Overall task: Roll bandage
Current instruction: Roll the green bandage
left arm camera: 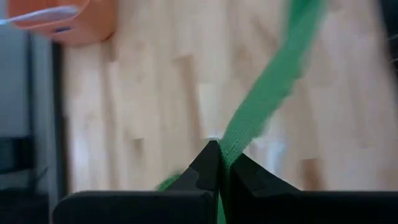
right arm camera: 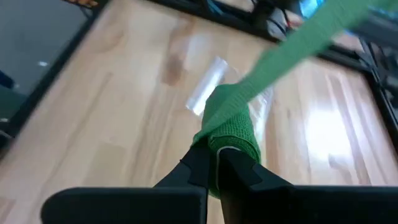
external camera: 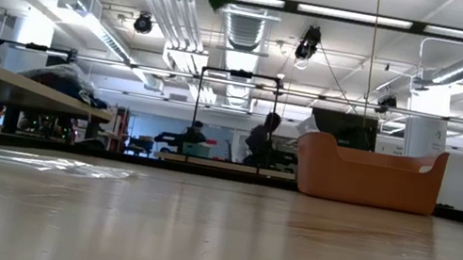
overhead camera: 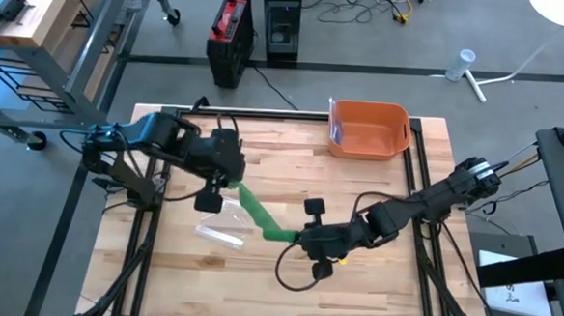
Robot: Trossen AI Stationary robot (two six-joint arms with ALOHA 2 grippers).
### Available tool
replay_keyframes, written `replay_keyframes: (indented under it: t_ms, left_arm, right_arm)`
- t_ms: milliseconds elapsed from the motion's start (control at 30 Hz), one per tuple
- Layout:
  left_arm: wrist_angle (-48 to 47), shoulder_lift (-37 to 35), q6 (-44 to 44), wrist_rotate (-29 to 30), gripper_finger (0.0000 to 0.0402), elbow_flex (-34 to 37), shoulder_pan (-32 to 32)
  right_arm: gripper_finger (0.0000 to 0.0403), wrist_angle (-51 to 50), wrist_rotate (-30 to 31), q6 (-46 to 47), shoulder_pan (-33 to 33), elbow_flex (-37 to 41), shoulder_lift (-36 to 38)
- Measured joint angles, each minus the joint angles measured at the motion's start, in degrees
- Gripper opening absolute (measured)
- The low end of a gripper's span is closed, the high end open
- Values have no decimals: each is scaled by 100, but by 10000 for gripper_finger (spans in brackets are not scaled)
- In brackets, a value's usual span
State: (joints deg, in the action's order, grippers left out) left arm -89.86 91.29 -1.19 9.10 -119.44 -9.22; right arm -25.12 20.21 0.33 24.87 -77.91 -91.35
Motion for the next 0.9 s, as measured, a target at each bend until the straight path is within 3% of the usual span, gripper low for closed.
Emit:
replay_keyframes:
  t_ms: [133,233,400,500,667,900]
  left_arm:
    - [-20,-62,96,-732,0,-365,-39]
    - [-16,-79,172,-813,0,-507,-97]
    - [-19,-79,166,-813,0,-399,-89]
    - [-17,-77,10,-794,0,-152,-21]
    - [-14,-75,-142,-127,0,288,180]
    - [444,-72,-463,-86,0,827,545]
  right_arm:
    - [9,-422,746,338,-36,9,0]
    - [9,-740,1325,529,-40,9,0]
    - [9,-642,1390,415,-24,9,0]
    - [9,-503,912,208,-5,13,0]
    - [9,-40,-703,-37,-1,13,0]
    - [9,550,-1699,-393,3,13,0]
